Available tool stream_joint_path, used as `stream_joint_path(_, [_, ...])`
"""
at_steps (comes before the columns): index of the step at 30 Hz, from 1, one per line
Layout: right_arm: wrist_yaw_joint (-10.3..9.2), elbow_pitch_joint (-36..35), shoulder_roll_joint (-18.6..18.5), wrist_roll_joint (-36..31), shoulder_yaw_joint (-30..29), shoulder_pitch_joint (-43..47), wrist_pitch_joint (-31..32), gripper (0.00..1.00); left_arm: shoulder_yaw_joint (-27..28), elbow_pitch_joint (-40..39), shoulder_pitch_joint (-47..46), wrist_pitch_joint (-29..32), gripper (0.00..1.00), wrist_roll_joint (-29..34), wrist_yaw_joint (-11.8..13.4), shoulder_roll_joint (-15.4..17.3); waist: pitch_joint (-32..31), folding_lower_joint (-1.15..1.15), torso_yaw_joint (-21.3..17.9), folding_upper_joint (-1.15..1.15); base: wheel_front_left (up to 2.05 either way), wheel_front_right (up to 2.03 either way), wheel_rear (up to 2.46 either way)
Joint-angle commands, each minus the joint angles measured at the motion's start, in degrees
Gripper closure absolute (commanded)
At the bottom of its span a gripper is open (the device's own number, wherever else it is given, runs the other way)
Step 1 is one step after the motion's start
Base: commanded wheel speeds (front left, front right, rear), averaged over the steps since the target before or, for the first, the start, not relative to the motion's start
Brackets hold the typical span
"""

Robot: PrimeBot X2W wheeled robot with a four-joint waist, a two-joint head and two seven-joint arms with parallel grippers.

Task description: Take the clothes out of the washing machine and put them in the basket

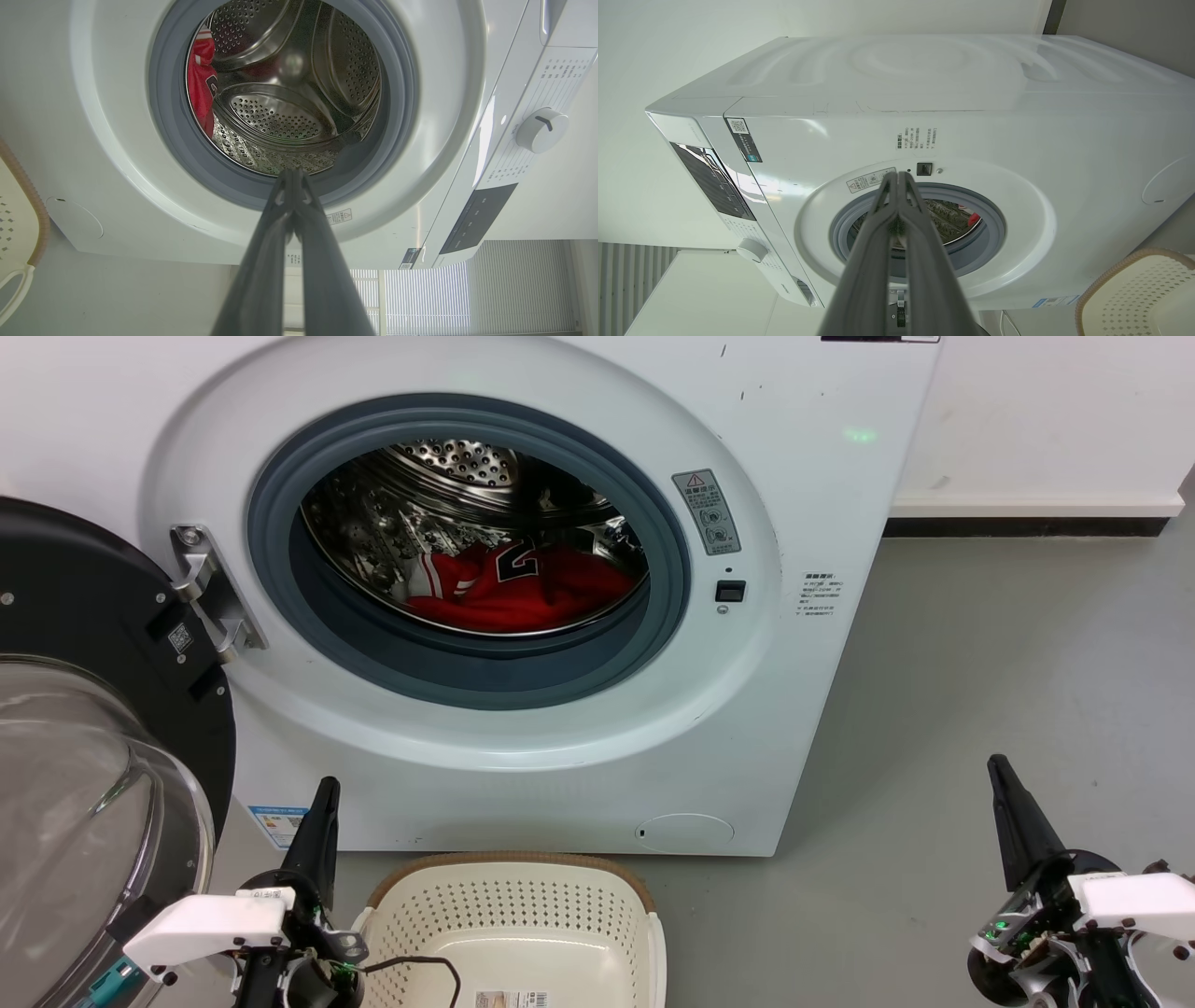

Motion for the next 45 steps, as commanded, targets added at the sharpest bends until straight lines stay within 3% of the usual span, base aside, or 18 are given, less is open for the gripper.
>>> stream_joint_path(1, [0.0, 0.1, 0.19, -0.27, 0.02, -0.77, 0.05, 1.0, 0.15, -0.02, -0.34, 0.09, 1.0, -0.12, -0.15, -0.06, 0.0, 0.0, 0.0, 0.0, 0.0, 0.0, 0.0])
stream_joint_path(19, [0.0, 0.1, 0.19, -0.26, 0.03, -0.77, 0.04, 1.0, 0.15, -0.02, -0.34, 0.09, 1.0, -0.12, -0.15, -0.06, 0.0, 0.0, 0.0, 0.0, 0.0, 0.0, 0.0])
stream_joint_path(20, [0.0, 0.13, 0.0, 0.01, 0.01, 0.09, -0.01, 0.0, -0.02, 0.16, 0.07, -0.01, 0.0, 0.01, 0.0, -0.01, 0.0, 0.0, 0.0, 0.0, 0.0, 0.0, 0.0])
stream_joint_path(31, [0.0, 1.16, 0.05, -2.81, 0.07, 2.33, -2.22, 0.0, -0.44, 0.28, 2.19, -2.23, 0.0, 2.94, 0.05, -0.15, 0.01, 0.0, -0.01, 0.0, 0.0, 0.0, 0.0])
stream_joint_path(45, [0.0, -4.06, 0.05, -21.74, 0.31, 4.08, -5.9, 0.0, -2.22, -5.21, 3.17, -5.91, 0.0, 20.71, 4.19, -0.12, 0.14, 0.0, -0.19, 0.0, 0.0, 0.0, 0.0])
